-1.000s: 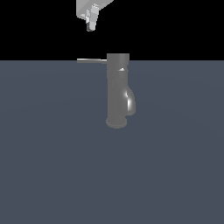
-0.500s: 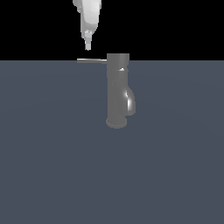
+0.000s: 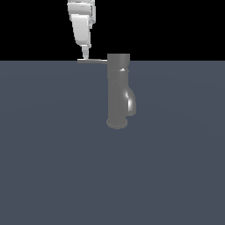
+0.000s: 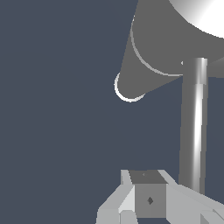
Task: Turn on the faucet by rotating a designated handle.
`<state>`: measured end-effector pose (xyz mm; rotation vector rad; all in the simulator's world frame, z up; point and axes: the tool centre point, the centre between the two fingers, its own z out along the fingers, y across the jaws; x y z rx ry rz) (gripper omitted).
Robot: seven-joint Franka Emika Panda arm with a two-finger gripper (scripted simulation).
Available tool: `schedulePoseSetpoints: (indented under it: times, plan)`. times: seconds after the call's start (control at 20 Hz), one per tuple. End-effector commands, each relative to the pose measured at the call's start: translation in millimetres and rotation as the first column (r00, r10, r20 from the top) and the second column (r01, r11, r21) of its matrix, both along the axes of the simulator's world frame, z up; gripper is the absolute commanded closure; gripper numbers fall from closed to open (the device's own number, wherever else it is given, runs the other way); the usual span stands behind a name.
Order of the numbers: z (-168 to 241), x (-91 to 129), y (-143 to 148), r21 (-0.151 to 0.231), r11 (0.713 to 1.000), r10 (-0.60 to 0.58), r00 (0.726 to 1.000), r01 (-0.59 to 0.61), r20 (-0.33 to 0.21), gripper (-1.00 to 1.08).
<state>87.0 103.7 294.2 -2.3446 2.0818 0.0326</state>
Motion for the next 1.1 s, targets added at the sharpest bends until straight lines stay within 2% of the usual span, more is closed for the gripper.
schedulePoseSetpoints:
  times: [0.0,0.5,1.05]
  plan:
    - [-5,5,3,-0.010,1.000,-0.025,1.000,0.025,0.006,1.08]
    - [-9,8,6,-0.018,0.999,-0.044,0.999,0.044,0.011,1.08]
    - [-9,-17,2,-0.018,0.999,-0.044,0.999,0.044,0.011,1.08]
